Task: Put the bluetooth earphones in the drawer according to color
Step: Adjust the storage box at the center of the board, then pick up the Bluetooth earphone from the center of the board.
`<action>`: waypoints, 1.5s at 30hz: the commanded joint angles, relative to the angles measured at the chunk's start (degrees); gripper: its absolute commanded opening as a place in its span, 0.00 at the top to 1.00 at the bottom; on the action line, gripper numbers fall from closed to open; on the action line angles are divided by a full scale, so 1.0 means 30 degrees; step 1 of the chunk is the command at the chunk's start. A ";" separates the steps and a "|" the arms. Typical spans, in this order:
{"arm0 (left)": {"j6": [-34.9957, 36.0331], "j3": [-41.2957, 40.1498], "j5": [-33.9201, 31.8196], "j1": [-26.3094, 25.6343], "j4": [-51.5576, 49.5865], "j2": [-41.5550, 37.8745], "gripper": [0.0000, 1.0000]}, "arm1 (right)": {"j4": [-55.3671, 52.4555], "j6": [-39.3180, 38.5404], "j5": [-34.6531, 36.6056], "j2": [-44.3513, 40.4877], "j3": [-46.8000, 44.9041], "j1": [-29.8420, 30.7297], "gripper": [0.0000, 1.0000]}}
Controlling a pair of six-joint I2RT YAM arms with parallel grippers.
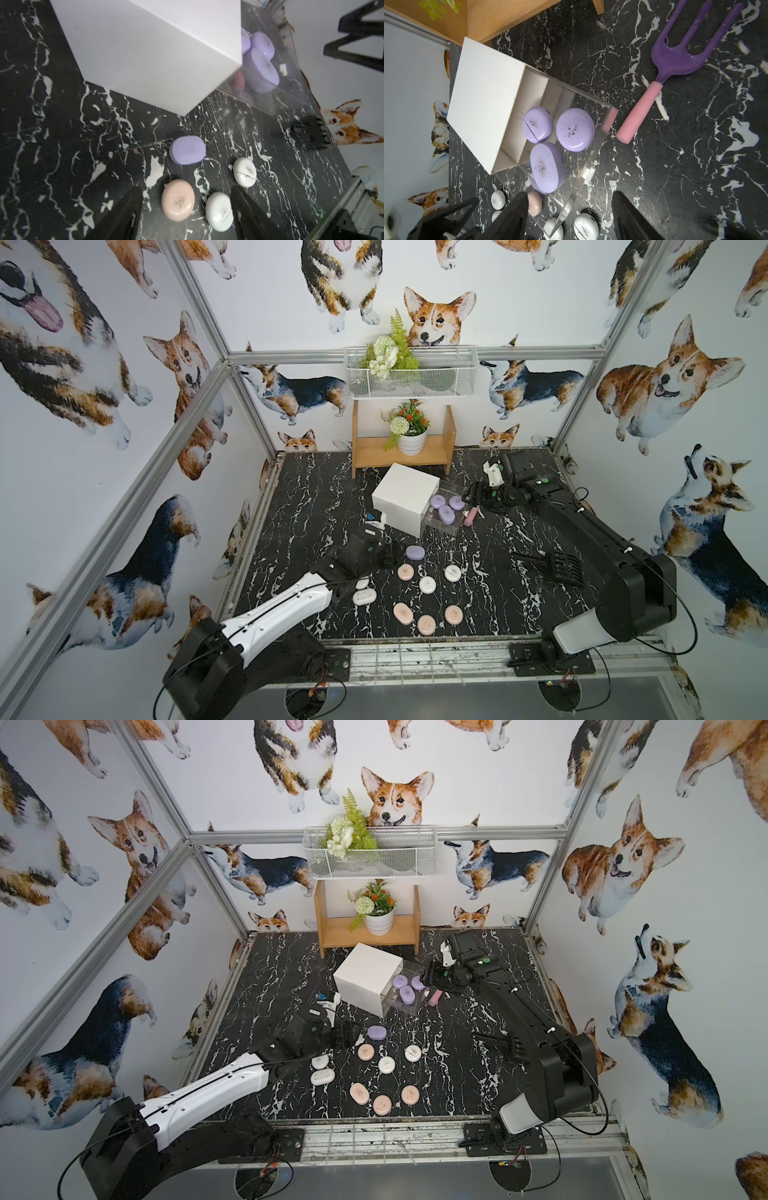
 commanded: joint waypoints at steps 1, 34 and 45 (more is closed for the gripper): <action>-0.1789 -0.0636 -0.4050 -0.1894 0.0612 0.0377 0.26 | 0.0363 0.0122 0.0168 -0.0178 0.0136 0.0045 0.31; -0.0855 0.4855 -0.6331 -0.4115 0.0533 1.0811 0.25 | 0.0067 -0.0288 0.0446 -0.0428 0.0224 -0.0068 0.30; -0.0574 0.5679 -0.6089 -0.3962 0.0358 1.2180 0.25 | 0.0217 -0.0204 0.0355 -0.0425 0.0045 -0.0056 0.30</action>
